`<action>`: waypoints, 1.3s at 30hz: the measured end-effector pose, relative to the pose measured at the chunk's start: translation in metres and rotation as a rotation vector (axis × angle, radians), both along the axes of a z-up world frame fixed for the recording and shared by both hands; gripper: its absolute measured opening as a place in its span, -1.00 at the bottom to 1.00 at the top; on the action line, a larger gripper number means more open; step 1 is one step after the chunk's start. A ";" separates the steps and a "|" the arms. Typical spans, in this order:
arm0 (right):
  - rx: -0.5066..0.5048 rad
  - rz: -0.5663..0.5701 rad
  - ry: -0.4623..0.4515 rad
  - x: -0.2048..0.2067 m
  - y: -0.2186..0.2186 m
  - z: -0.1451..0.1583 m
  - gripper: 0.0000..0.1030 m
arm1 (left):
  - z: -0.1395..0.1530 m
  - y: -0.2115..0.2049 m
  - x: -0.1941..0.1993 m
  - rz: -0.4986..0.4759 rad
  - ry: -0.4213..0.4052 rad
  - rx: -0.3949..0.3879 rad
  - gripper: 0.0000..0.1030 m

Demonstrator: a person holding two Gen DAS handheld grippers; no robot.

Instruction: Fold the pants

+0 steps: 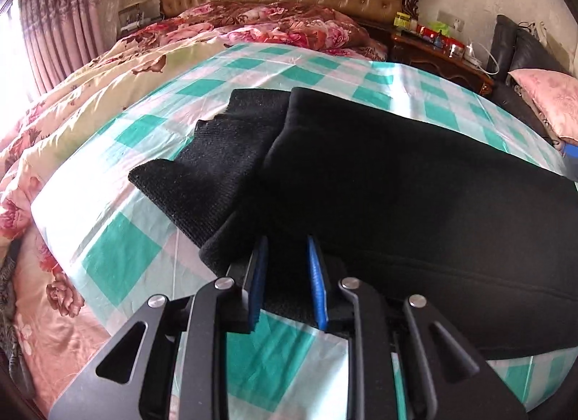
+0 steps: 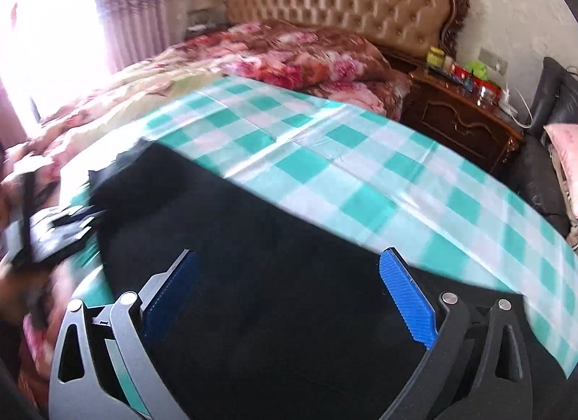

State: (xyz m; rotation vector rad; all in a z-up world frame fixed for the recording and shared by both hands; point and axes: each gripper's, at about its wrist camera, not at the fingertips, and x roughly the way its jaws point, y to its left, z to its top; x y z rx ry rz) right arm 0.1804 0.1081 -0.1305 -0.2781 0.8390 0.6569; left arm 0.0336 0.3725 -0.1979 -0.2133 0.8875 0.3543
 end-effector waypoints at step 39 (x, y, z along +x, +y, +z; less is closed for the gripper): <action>-0.046 0.218 0.104 -0.037 0.070 -0.041 0.38 | 0.004 0.078 0.093 -0.109 -0.146 -0.209 -0.70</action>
